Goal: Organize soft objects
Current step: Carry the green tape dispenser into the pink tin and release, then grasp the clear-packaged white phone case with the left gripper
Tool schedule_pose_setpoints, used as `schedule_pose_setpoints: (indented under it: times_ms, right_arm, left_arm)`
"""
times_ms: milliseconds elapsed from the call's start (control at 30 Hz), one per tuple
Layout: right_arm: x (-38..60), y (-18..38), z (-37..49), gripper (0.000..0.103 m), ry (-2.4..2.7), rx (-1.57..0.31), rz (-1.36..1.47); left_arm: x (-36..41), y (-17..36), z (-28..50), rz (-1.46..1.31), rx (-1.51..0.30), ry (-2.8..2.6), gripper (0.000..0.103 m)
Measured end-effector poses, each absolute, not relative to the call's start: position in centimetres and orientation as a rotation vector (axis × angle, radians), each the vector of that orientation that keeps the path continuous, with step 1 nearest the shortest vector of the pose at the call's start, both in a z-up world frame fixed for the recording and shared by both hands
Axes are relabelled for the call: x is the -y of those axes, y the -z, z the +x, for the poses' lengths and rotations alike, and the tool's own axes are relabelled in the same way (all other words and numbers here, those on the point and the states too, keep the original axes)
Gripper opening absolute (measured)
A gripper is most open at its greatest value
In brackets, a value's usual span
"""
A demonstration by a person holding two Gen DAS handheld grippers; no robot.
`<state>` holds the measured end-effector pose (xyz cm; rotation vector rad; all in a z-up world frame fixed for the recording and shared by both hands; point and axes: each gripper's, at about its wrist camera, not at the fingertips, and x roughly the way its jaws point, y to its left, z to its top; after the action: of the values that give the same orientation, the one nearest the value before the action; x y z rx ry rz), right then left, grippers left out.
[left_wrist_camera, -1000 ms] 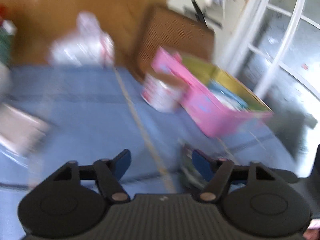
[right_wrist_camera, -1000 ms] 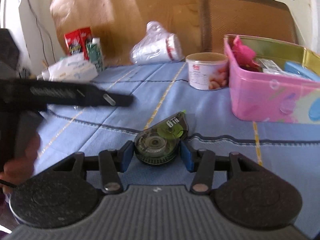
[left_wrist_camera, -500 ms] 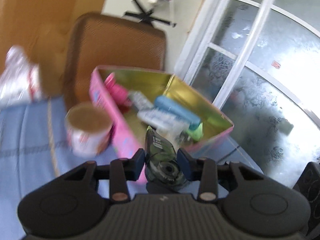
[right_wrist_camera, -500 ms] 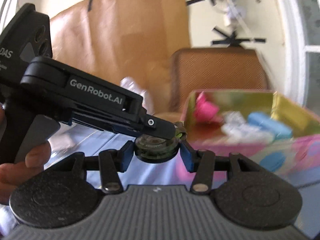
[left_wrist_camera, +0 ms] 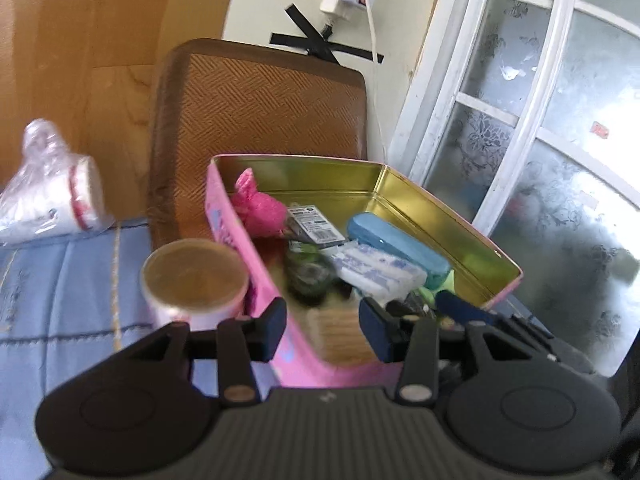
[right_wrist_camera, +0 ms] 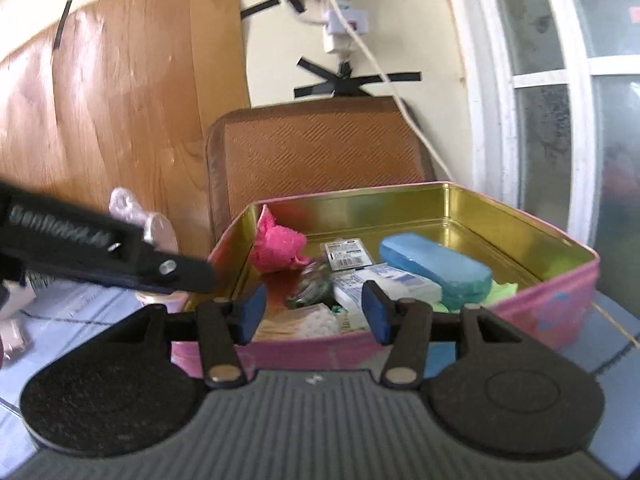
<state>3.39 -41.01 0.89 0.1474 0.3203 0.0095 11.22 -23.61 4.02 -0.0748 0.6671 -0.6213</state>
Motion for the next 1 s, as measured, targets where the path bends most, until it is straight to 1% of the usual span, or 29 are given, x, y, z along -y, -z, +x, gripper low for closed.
schedule_pose_setpoints:
  times_ms: [133,267,400,500,567,600,667,700,733,767,833,900,933,1000]
  right_arm:
    - [40.7,-1.8,1.3,0.056,-0.026,-0.273,0.211]
    - [37.5,-2.9,0.8,0.056,-0.137,-0.251,0.159]
    - [32.7,-2.6,2.5,0.058,-0.345,-0.352,0.107]
    - [28.3,-1.7,4.6,0.066,-0.531,-0.473,0.087]
    - [24.6,-1.1,6.0,0.078,-0.647,-0.532,0.036]
    - [22.8,-0.9,6.5,0.081,-0.693,-0.546,0.001]
    - [19.2,-0.6,7.4,0.090,-0.777,-0.553,-0.083]
    - [17.4,-0.4,8.0,0.092,-0.805,-0.552,-0.132]
    - [15.5,-0.2,8.5,0.094,-0.830,-0.553,-0.190]
    - [13.8,0.1,9.1,0.094,-0.847,-0.552,-0.245]
    - [11.2,0.8,10.0,0.095,-0.865,-0.566,-0.330]
    - [9.0,1.7,11.1,0.095,-0.872,-0.636,-0.392]
    - [8.7,2.1,11.6,0.096,-0.866,-0.661,-0.377]
    - [9.6,2.1,12.8,0.087,-0.870,-0.736,-0.262]
  left_arm:
    - [19.4,-3.9,8.4,-0.104,-0.630,0.611,0.045]
    - [12.9,-3.3,5.6,-0.162,-0.584,0.508,0.048]
    - [5.4,-2.3,3.4,-0.230,-0.550,0.266,0.053]
    - [0.2,-1.0,2.1,-0.273,-0.533,0.076,0.053]
    - [-2.3,0.2,1.3,-0.295,-0.527,-0.030,0.053]
    - [-3.4,0.7,1.0,-0.315,-0.520,-0.062,0.054]
    - [-5.3,2.0,0.5,-0.372,-0.505,-0.136,0.056]
    - [-6.4,2.2,0.3,-0.431,-0.501,-0.138,0.056]
    - [-7.2,2.1,-0.2,-0.477,-0.461,-0.128,0.058]
    - [-7.6,2.1,-0.6,-0.494,-0.428,-0.145,0.061]
    - [-7.6,2.1,-0.5,-0.501,-0.426,-0.147,0.061]
    - [-7.1,1.9,-0.4,-0.477,-0.425,-0.135,0.063]
    - [-6.8,1.8,-0.5,-0.458,-0.422,-0.134,0.063]
    - [-6.2,1.6,-0.4,-0.429,-0.418,-0.126,0.064]
